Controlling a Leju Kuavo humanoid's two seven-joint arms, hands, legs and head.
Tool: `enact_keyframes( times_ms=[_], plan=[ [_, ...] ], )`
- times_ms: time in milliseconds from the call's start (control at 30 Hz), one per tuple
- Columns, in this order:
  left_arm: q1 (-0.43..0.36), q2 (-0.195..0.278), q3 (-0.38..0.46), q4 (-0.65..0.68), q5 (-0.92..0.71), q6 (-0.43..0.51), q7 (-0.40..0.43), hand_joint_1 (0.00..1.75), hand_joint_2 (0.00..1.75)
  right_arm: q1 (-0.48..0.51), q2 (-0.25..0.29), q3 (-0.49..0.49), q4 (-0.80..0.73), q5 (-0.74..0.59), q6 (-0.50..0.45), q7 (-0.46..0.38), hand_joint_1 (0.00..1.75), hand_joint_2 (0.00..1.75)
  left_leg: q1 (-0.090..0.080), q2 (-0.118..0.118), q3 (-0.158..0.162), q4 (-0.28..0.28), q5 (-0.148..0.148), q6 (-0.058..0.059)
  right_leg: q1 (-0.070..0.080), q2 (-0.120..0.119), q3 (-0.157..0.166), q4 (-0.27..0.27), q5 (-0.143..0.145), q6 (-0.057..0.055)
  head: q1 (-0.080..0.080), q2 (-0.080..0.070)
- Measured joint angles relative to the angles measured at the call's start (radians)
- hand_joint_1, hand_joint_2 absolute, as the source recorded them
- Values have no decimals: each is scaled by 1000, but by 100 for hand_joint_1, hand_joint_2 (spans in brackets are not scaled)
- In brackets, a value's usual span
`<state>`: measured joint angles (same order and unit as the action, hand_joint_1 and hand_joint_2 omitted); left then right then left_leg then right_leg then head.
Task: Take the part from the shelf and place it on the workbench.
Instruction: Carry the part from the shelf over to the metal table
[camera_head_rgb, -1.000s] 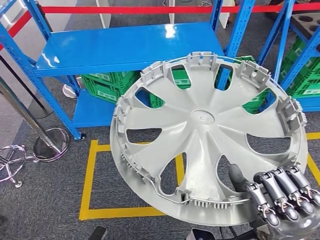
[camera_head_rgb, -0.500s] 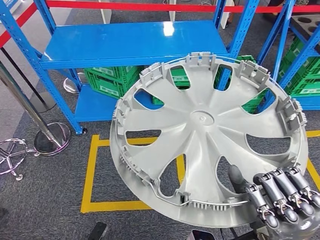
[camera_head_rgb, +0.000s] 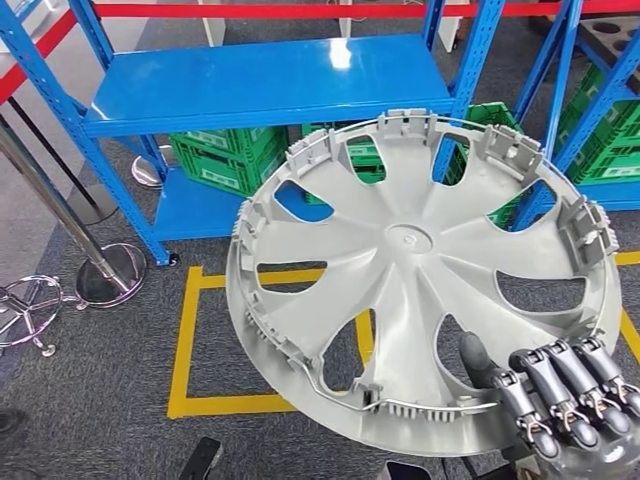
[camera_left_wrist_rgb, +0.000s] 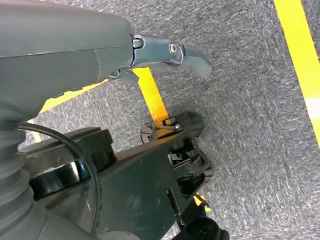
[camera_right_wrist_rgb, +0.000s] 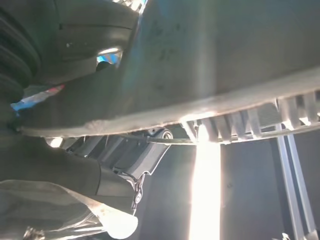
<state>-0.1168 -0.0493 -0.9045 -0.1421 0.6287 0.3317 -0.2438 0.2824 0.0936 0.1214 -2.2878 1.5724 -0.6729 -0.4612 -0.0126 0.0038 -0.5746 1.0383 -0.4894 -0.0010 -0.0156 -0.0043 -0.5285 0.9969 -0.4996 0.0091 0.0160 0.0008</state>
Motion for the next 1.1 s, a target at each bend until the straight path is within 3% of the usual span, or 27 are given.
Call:
enact_keyframes(
  times_ms=[100,133,167,200,300,367,467,633,833,1100],
  plan=[
    [0,0,0,-1,0,5,-24,0,175,0,0,-3,0,0,0,-2,175,175,9,-1,-70,181,-103,-18,-1,-2,-10,-1,8,-10,-2,0],
    [0,0,0,-2,0,8,-42,0,175,0,0,-4,0,0,0,-3,175,175,12,-1,-89,235,-124,-21,-1,-3,-13,0,9,-11,-2,0],
    [-1,0,0,-3,0,13,-59,0,175,1,0,-5,0,0,0,-4,175,175,14,-1,-94,256,-124,-23,-1,-2,-15,1,11,-10,-2,0],
    [-3,0,0,-5,0,17,-75,0,175,2,0,-6,0,0,0,-4,175,175,16,-1,-79,236,-105,-23,-1,-2,-17,2,12,-9,-2,0],
    [-19,-2,1,-12,0,33,-124,0,175,2,0,-7,-3,0,0,-5,175,175,18,-1,20,40,-13,-14,0,-1,-20,8,15,-4,-2,0],
    [-34,-5,3,-18,4,45,-171,0,175,2,0,-8,-6,0,0,-7,175,175,15,-1,46,-29,1,-9,4,-1,-32,13,18,2,-1,0],
    [-48,-11,12,-32,11,65,-264,0,175,3,0,-8,-8,0,0,-9,175,175,12,-2,38,-38,2,-9,4,-1,-44,16,22,2,0,0],
    [-64,-11,51,-75,-5,94,-434,0,175,14,0,-8,-21,0,0,-19,175,175,6,-2,32,-37,7,1,-3,0,-45,7,33,17,0,0],
    [-46,8,147,-190,-90,123,-454,0,175,29,0,-8,-37,0,0,-23,175,175,2,-1,29,-35,10,8,-6,0,-48,6,38,25,0,0],
    [4,20,291,-319,-257,110,-454,0,175,37,0,-12,-42,1,0,-22,175,175,3,-1,29,-35,11,8,-5,0,-49,7,39,25,-1,0]
  ],
)
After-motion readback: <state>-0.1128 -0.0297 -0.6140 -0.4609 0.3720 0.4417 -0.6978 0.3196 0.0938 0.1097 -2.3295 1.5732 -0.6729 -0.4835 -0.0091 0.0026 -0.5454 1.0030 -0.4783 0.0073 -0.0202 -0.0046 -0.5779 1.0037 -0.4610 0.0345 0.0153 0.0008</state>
